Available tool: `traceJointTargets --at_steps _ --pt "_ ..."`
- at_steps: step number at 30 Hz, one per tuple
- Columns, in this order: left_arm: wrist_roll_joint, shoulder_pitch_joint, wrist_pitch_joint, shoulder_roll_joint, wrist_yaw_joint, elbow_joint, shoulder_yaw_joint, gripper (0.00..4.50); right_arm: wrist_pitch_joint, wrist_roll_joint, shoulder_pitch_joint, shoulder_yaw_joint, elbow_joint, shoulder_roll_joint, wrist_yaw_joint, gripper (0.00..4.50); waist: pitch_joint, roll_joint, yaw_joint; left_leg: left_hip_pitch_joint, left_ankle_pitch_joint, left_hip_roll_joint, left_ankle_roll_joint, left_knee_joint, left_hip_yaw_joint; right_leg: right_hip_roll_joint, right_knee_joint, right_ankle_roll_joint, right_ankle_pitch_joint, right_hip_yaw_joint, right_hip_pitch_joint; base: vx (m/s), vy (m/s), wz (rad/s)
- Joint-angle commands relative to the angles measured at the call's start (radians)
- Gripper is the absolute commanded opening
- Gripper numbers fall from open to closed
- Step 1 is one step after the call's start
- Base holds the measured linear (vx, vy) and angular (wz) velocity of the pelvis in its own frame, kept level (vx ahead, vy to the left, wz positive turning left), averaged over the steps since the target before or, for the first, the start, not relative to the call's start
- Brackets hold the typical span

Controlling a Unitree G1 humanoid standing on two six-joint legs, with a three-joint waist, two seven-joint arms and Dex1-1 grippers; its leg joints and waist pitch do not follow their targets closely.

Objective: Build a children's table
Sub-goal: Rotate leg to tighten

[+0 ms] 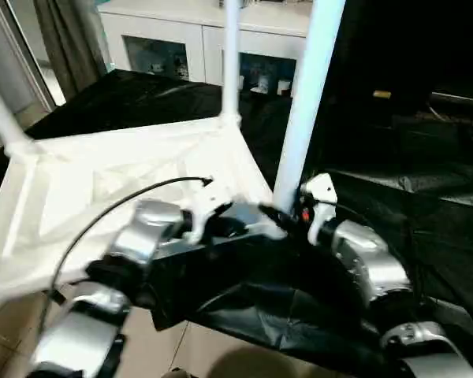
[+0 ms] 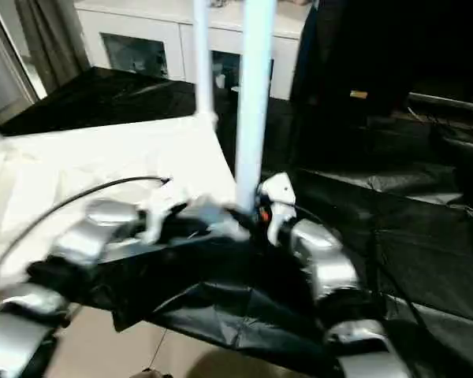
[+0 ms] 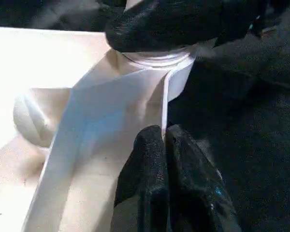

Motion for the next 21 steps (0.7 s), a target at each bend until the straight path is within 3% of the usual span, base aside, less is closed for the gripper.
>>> traceJointTargets --at_steps 1,4,6,9,11,15,17,19,20,21 --pt "-0.009 -0.045 0.006 -0.074 0.141 0.017 0.039 0.00 0.045 -0.050 0.009 0.041 0.075 0.067 -0.090 2.39 -0.055 0.008 -0.007 0.033 -0.403 0.028 -0.038 -0.078 -0.024 -0.057 -0.090 -0.172 -0.405 0.037 0.025 0.000 0.000 0.00" --pt "-0.010 -0.053 -0.003 -0.120 0.166 0.029 0.034 0.00 0.026 -0.048 -0.009 0.054 0.077 0.110 -0.096 2.39 -0.054 0.006 -0.010 0.029 -0.409 0.024 -0.029 -0.078 -0.024 -0.055 -0.095 -0.153 -0.424 0.036 0.027 0.000 0.000 0.00" --pt "-0.011 -0.046 -0.010 -0.127 0.142 0.021 0.026 0.00 0.024 -0.026 -0.010 0.055 0.056 0.115 -0.046 2.87 -0.053 0.004 -0.013 0.026 -0.414 0.023 -0.016 -0.080 -0.027 -0.056 -0.100 -0.137 -0.455 0.035 0.030 0.000 0.000 0.00" --pt "-0.014 -0.038 -0.012 -0.116 0.118 0.011 0.022 0.00 0.029 -0.022 -0.011 0.054 0.045 0.102 -0.028 3.00 -0.055 0.005 -0.013 0.027 -0.413 0.025 -0.006 -0.081 -0.028 -0.056 -0.101 -0.135 -0.459 0.035 0.030 0.000 0.000 0.00" --pt "-0.015 -0.030 -0.024 -0.096 0.083 0.004 0.014 0.00 0.022 -0.020 -0.015 0.056 0.040 0.075 0.008 3.34 -0.057 0.006 -0.013 0.025 -0.396 0.026 -0.005 -0.082 -0.027 -0.056 -0.098 -0.144 -0.427 0.037 0.030 0.000 0.000 0.00" --pt "-0.015 -0.009 -0.043 -0.048 0.001 -0.012 0.003 0.00 0.029 0.008 -0.004 0.071 -0.009 0.000 0.173 3.34 -0.060 0.003 -0.011 0.020 -0.363 0.027 0.018 -0.080 -0.025 -0.054 -0.090 -0.165 -0.353 0.036 0.041 0.000 0.000 0.00" --pt "-0.008 0.001 -0.045 -0.017 -0.047 -0.022 -0.007 0.00 0.039 0.024 0.007 0.082 -0.038 -0.048 0.275 3.34 -0.062 -0.008 -0.010 0.018 -0.329 0.027 0.030 -0.076 -0.020 -0.054 -0.084 -0.182 -0.310 0.037 0.042 0.000 0.000 0.00" --pt "-0.008 0.008 -0.049 0.013 -0.093 -0.032 -0.012 0.00 0.044 0.043 0.013 0.082 -0.056 -0.088 0.357 3.34 -0.062 -0.004 -0.002 0.015 -0.293 0.029 0.047 -0.073 -0.018 -0.055 -0.080 -0.188 -0.291 0.037 0.045 0.000 0.000 0.00" --pt "-0.014 0.014 -0.052 0.043 -0.143 -0.046 -0.014 0.00 0.050 0.059 0.015 0.080 -0.064 -0.124 0.429 3.34 -0.063 -0.013 -0.002 0.012 -0.268 0.032 0.054 -0.071 -0.016 -0.056 -0.076 -0.199 -0.262 0.037 0.046 0.000 0.000 0.00" --pt "-0.018 0.017 -0.052 0.054 -0.164 -0.054 -0.014 0.00 0.054 0.065 0.016 0.079 -0.068 -0.136 0.453 3.34 -0.065 -0.010 0.002 0.013 -0.255 0.031 0.056 -0.069 -0.018 -0.056 -0.071 -0.204 -0.249 0.035 0.048 0.000 0.000 0.00"
